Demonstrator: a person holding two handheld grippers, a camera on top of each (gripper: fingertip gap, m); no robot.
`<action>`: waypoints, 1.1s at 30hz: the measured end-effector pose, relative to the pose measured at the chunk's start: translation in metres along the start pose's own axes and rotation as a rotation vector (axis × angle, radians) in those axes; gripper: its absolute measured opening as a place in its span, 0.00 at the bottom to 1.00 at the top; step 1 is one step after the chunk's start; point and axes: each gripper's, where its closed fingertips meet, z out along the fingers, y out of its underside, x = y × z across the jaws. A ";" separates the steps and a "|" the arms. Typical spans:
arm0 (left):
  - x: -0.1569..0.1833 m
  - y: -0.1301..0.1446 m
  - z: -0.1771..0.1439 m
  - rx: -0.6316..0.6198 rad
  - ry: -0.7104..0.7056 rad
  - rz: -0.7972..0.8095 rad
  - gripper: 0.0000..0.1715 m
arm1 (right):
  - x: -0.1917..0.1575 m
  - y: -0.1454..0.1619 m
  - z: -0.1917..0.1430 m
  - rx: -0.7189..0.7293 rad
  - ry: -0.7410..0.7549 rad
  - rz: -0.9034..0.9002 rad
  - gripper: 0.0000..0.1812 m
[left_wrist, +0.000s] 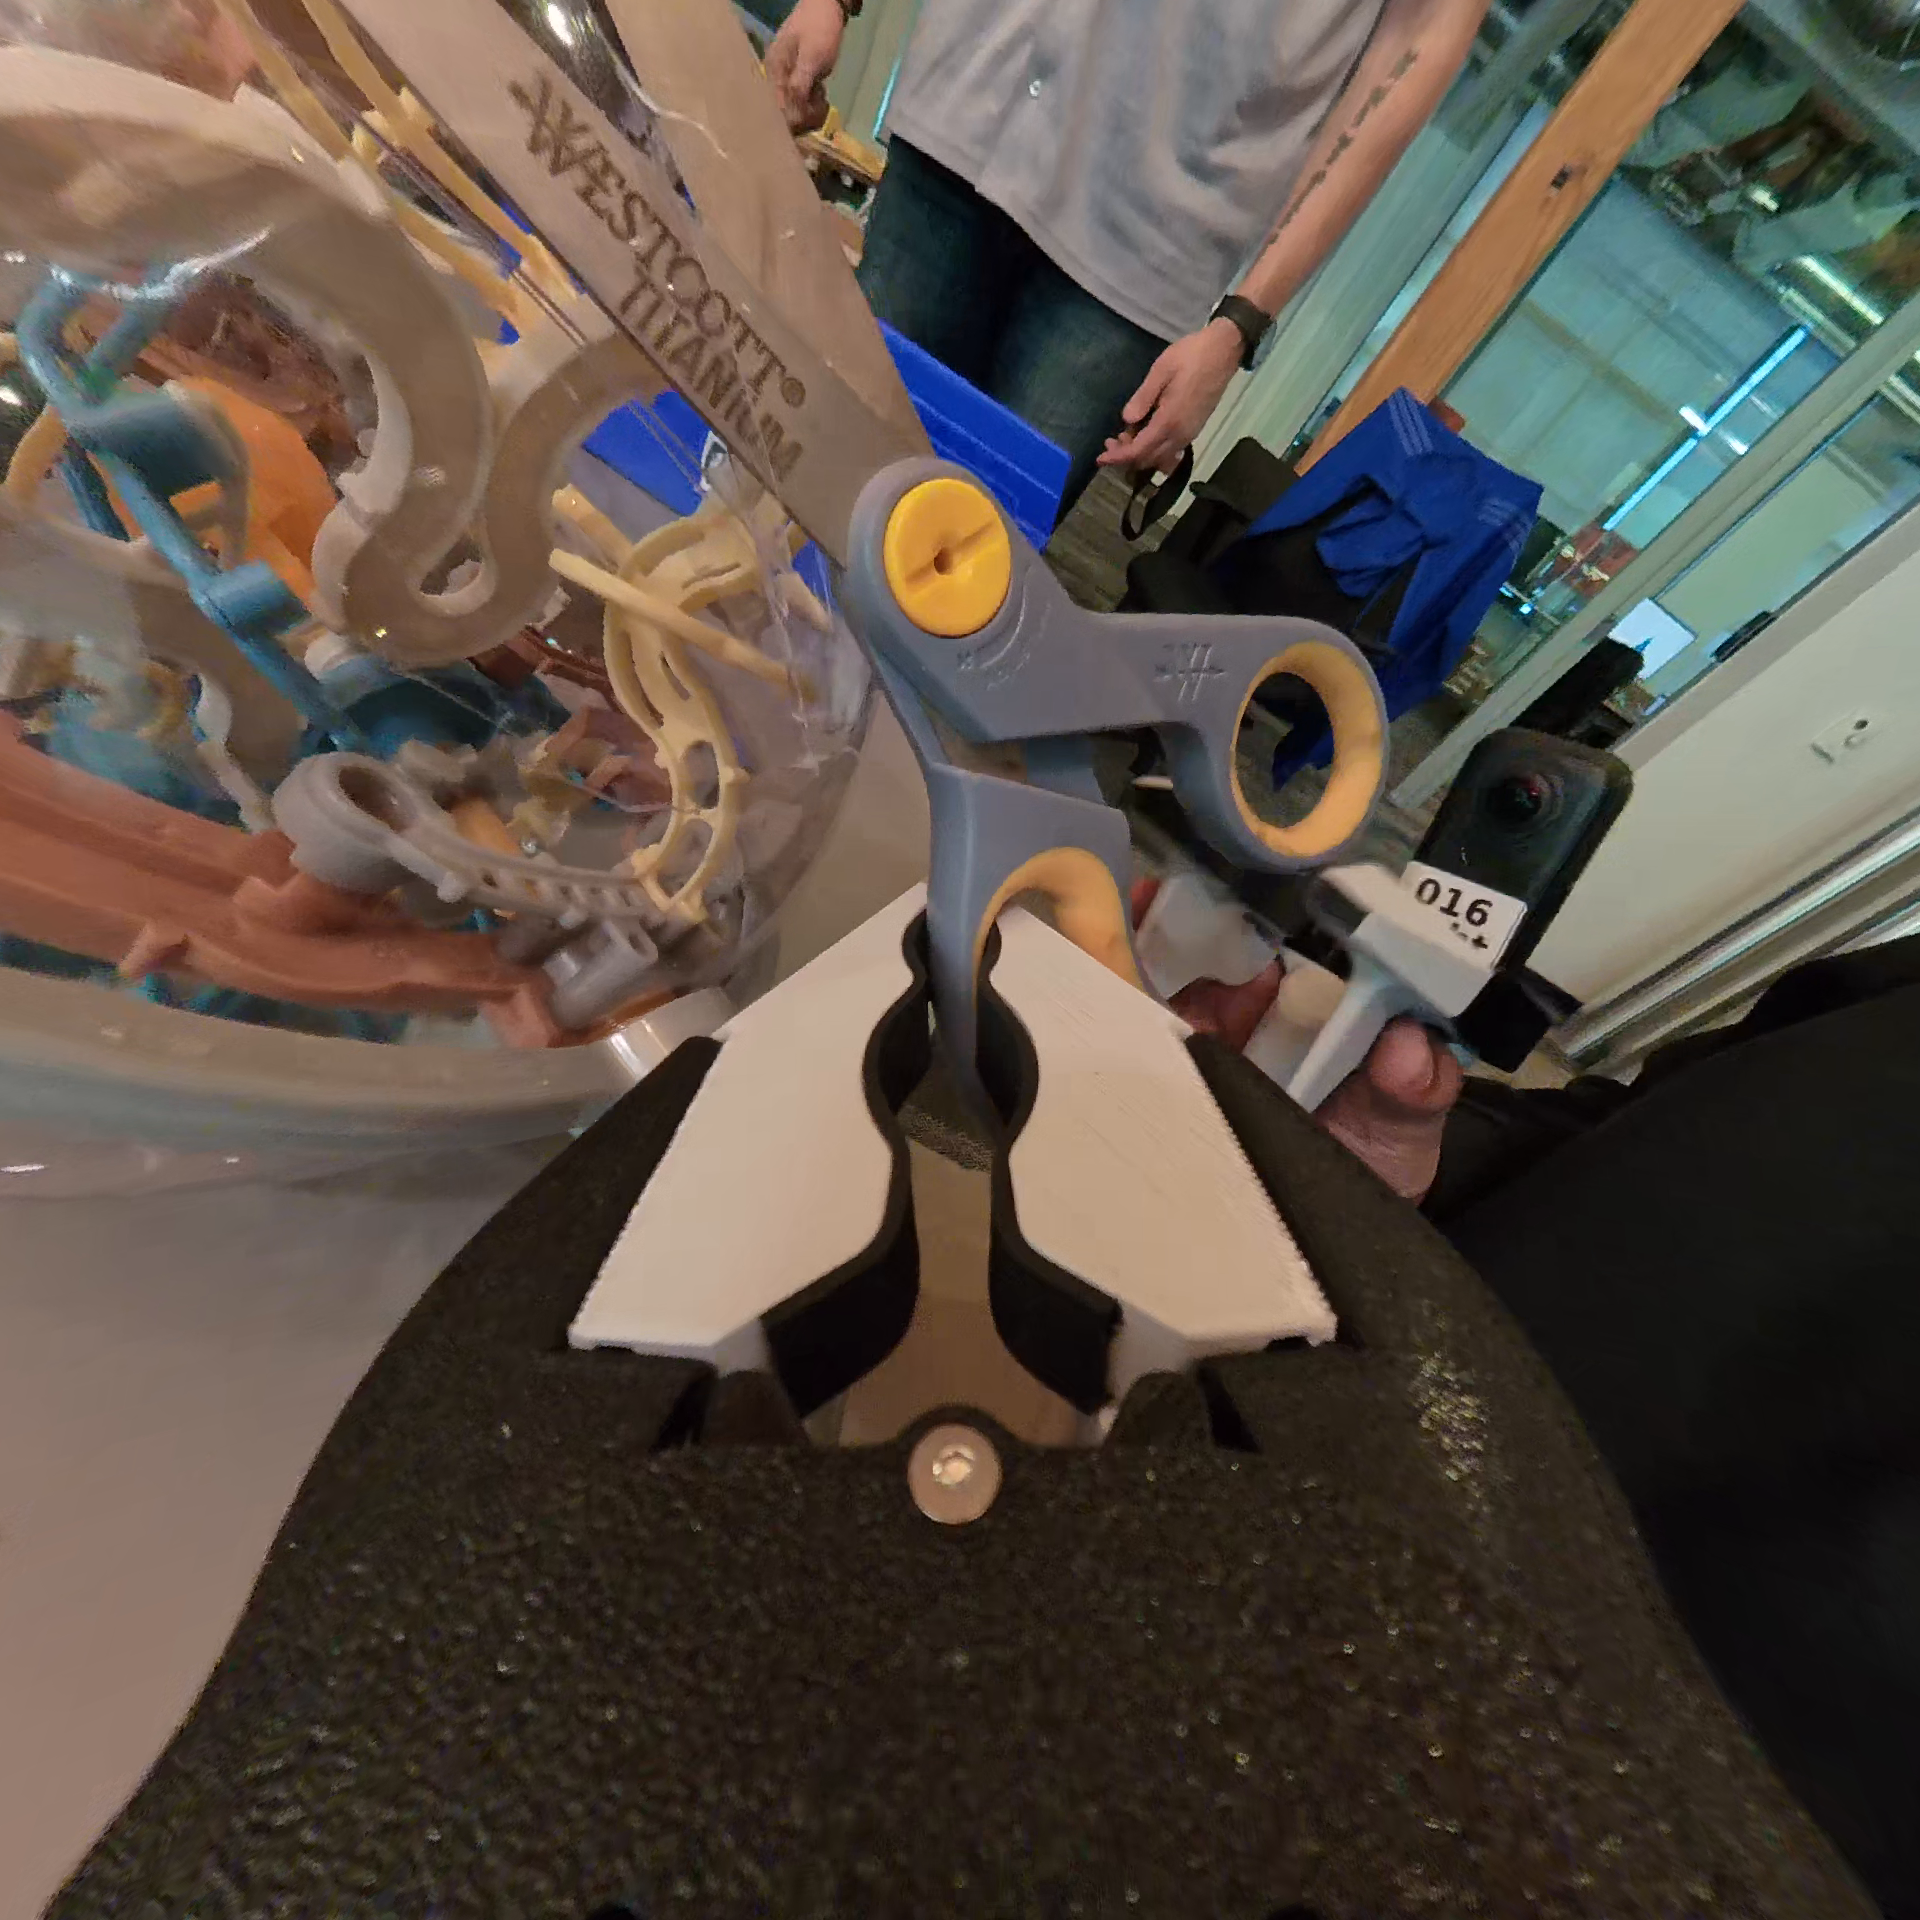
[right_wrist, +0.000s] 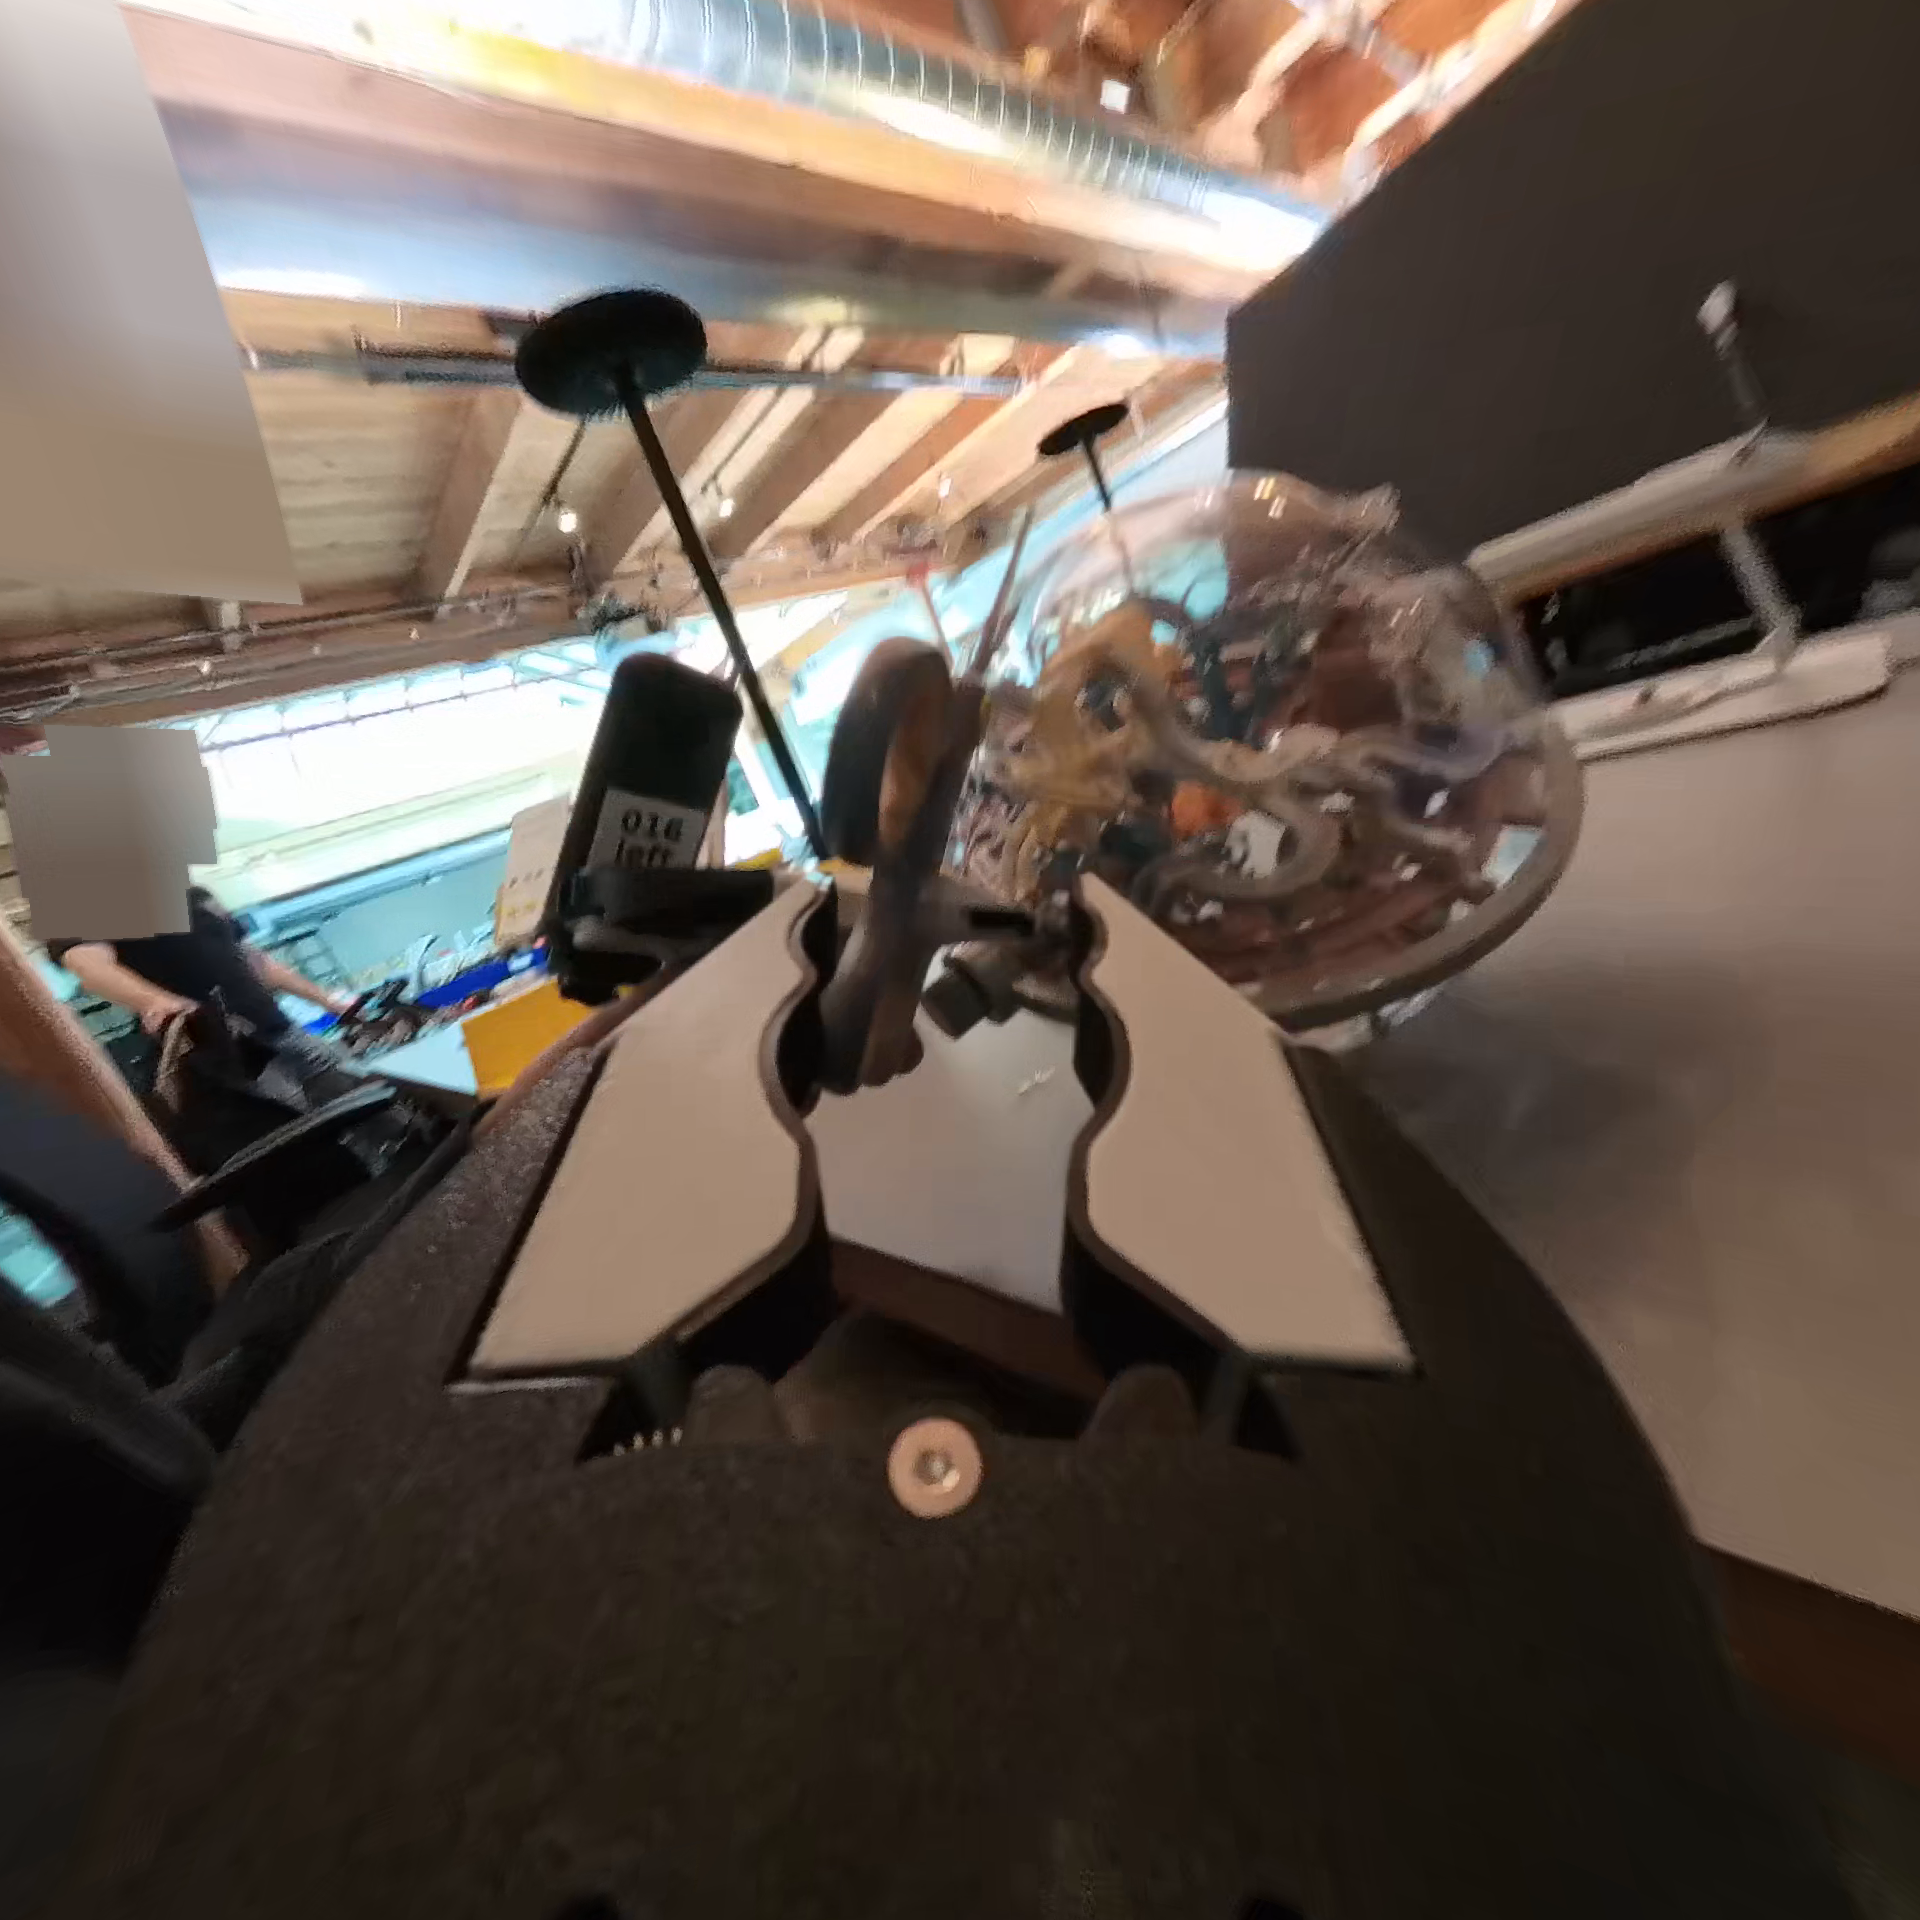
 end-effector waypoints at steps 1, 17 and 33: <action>0.001 0.000 0.000 0.003 0.008 0.000 0.00 | -0.003 0.008 0.003 -0.037 -0.019 0.012 0.25; -0.003 0.008 0.005 -0.071 -0.050 0.075 0.00 | 0.019 -0.023 0.052 -0.664 -0.202 -0.016 0.24; -0.012 0.008 0.008 -0.168 -0.224 0.209 0.00 | 0.002 0.011 0.056 -1.133 -0.231 -0.149 0.14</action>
